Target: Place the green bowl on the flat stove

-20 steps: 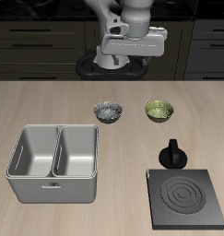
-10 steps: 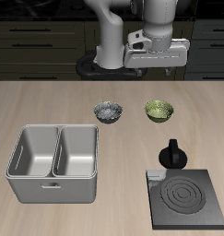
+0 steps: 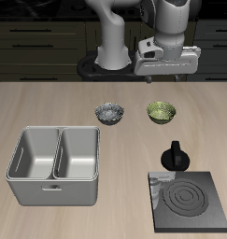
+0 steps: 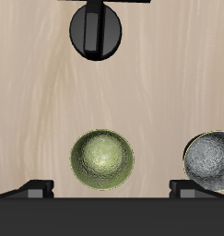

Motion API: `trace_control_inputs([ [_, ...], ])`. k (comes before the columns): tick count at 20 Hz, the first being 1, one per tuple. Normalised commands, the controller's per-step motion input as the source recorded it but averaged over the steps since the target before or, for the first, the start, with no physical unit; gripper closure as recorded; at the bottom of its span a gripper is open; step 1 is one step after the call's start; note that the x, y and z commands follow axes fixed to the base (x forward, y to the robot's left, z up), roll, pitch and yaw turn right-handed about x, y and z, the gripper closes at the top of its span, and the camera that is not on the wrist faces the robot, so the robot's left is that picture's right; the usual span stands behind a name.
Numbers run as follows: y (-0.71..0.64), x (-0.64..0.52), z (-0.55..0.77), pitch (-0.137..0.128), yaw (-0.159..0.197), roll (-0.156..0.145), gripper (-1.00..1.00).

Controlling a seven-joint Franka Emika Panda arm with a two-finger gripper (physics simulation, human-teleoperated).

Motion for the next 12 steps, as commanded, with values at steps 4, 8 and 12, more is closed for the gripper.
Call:
trace_control_inputs([
  [4,-0.09,-0.11,-0.28,0.009,-0.020,-0.029,-1.00],
  [8,0.14,-0.12,-0.28,0.010,0.005,0.020,-1.00],
  [12,0.09,-0.19,-0.32,-0.011,0.000,-0.001,-1.00],
])
